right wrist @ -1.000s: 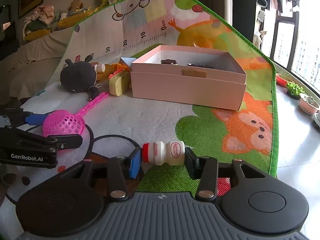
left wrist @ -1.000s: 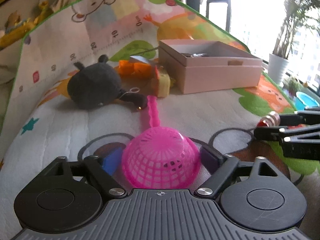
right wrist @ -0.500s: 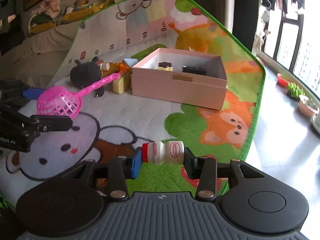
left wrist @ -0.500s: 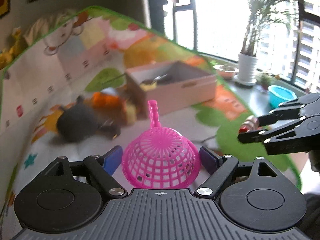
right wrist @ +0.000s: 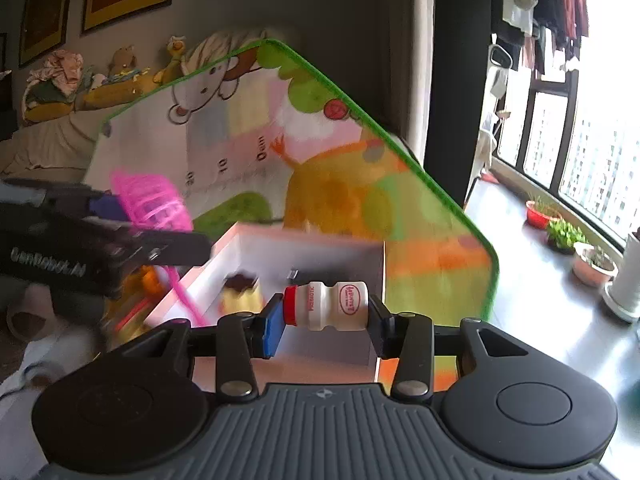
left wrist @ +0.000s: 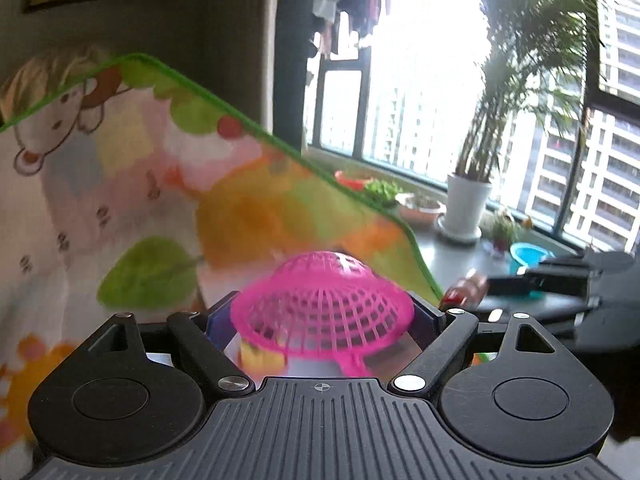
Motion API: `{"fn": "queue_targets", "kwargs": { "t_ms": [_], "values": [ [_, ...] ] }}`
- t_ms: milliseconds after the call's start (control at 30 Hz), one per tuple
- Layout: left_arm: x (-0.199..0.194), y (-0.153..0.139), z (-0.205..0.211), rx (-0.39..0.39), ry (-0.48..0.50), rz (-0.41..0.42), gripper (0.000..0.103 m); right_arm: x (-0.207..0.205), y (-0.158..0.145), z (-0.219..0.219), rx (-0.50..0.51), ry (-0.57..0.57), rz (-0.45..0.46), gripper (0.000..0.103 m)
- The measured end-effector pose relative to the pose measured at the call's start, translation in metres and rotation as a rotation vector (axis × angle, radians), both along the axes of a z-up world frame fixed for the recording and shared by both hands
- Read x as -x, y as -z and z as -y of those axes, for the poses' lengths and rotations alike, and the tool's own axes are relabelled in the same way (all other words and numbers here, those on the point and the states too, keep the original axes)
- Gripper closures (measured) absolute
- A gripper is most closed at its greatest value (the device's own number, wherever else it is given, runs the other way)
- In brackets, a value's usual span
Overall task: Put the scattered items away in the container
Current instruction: 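Lift the basket and bottle into the pink box and open both tools, then grasp the black plush toy with the left tool while the right tool reaches the Hello Kitty toy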
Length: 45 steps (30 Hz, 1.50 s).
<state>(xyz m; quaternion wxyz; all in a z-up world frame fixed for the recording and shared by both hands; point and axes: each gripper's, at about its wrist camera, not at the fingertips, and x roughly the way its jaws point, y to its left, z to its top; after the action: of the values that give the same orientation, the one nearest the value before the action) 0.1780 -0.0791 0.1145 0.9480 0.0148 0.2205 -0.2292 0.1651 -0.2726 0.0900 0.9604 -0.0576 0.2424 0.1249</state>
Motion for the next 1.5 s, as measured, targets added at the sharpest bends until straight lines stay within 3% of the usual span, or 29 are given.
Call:
{"fn": "queue_targets", "kwargs": {
  "t_ms": [100, 167, 233, 300, 367, 467, 600, 800, 933, 1100, 1167, 1233, 1333, 1433, 1500],
  "values": [
    [-0.049, 0.002, 0.01, -0.004, -0.014, -0.026, 0.015, -0.039, 0.006, -0.001, -0.012, 0.02, -0.01, 0.06],
    [-0.078, 0.009, 0.017, -0.014, -0.012, -0.054, 0.014, -0.061, 0.014, 0.001, -0.028, 0.039, -0.027, 0.051],
    [-0.101, 0.017, 0.022, -0.024, -0.015, -0.082, 0.014, -0.072, 0.022, 0.003, -0.032, 0.071, -0.041, 0.051],
    [-0.112, 0.022, 0.022, -0.015, -0.014, -0.101, 0.014, -0.074, 0.027, 0.005, -0.038, 0.078, -0.05, 0.046],
    [-0.113, 0.025, 0.015, 0.018, -0.008, -0.105, 0.007, -0.07, 0.033, 0.009, -0.035, 0.085, -0.053, 0.034],
    [-0.108, 0.027, 0.005, 0.042, 0.01, -0.109, 0.005, -0.063, 0.04, 0.009, 0.0, 0.101, -0.062, 0.03],
    [-0.081, 0.029, -0.011, 0.022, -0.007, -0.117, 0.003, -0.048, 0.043, 0.002, 0.015, 0.097, -0.059, 0.028],
    [0.017, 0.046, -0.061, 0.014, -0.079, -0.096, 0.001, -0.005, 0.032, -0.025, 0.055, 0.01, 0.015, 0.024],
    [0.064, 0.079, -0.1, -0.029, -0.222, -0.186, 0.0, 0.022, 0.028, -0.059, 0.054, -0.081, 0.014, 0.021],
    [0.096, 0.107, -0.152, 0.03, -0.415, -0.274, 0.0, 0.055, 0.039, -0.121, 0.09, -0.245, -0.016, 0.021],
    [0.107, 0.113, -0.165, 0.06, -0.447, -0.269, 0.0, 0.06, 0.045, -0.145, 0.109, -0.264, -0.03, 0.031],
    [0.119, 0.117, -0.168, 0.066, -0.45, -0.229, 0.0, 0.057, 0.053, -0.169, 0.149, -0.25, -0.035, 0.053],
    [0.13, 0.113, -0.168, 0.081, -0.472, -0.172, 0.0, 0.047, 0.067, -0.197, 0.233, -0.176, 0.001, 0.056],
    [0.127, 0.113, -0.169, 0.105, -0.486, -0.181, 0.0, 0.033, 0.08, -0.214, 0.27, -0.14, -0.007, 0.056],
    [0.125, 0.114, -0.172, 0.134, -0.485, -0.196, 0.0, 0.029, 0.086, -0.219, 0.296, -0.124, -0.014, 0.071]
  ]
}}
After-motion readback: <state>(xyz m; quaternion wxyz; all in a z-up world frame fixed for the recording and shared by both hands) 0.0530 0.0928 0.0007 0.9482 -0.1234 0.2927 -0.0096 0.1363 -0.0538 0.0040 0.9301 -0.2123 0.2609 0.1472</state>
